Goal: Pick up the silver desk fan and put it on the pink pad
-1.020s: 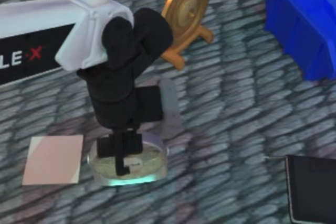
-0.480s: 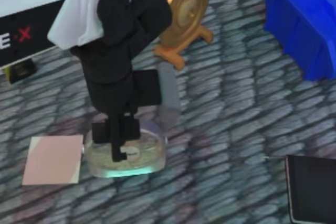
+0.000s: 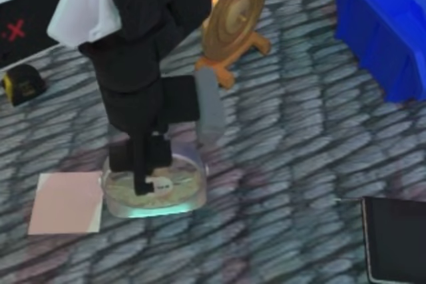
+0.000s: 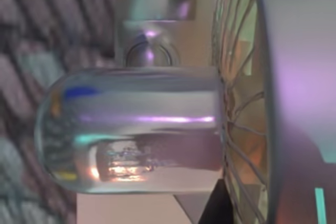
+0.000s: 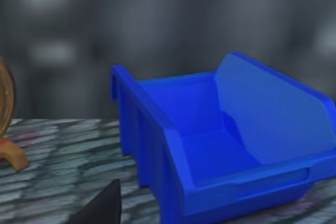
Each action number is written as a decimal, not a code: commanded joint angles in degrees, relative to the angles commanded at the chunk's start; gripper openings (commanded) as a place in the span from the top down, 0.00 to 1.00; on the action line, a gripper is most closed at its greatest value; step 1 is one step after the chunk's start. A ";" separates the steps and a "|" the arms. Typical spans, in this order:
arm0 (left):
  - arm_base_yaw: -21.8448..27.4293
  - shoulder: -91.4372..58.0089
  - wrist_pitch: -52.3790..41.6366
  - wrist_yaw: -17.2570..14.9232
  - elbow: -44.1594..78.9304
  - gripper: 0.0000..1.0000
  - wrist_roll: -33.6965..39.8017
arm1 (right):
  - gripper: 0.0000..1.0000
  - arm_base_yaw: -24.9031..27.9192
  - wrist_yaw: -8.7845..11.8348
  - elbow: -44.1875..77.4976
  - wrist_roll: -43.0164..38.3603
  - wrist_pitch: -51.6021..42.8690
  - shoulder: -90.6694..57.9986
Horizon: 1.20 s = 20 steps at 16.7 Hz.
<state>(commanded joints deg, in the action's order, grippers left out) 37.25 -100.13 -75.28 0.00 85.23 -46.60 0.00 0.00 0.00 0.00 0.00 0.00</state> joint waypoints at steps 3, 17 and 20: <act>-4.54 1.46 -0.79 -0.10 -1.03 1.00 -5.59 | 0.00 0.00 0.00 0.00 0.00 0.00 0.00; -27.48 10.58 -3.32 -0.56 -7.67 1.00 -33.83 | 0.00 0.00 0.00 0.00 0.00 0.00 0.00; -27.28 10.27 -2.19 -0.51 -8.41 1.00 -33.77 | 0.00 0.00 0.00 0.00 0.00 0.00 0.00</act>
<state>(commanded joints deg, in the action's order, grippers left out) 9.97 -89.86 -77.47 -0.51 76.83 -80.37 0.00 0.00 0.00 0.00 0.00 0.00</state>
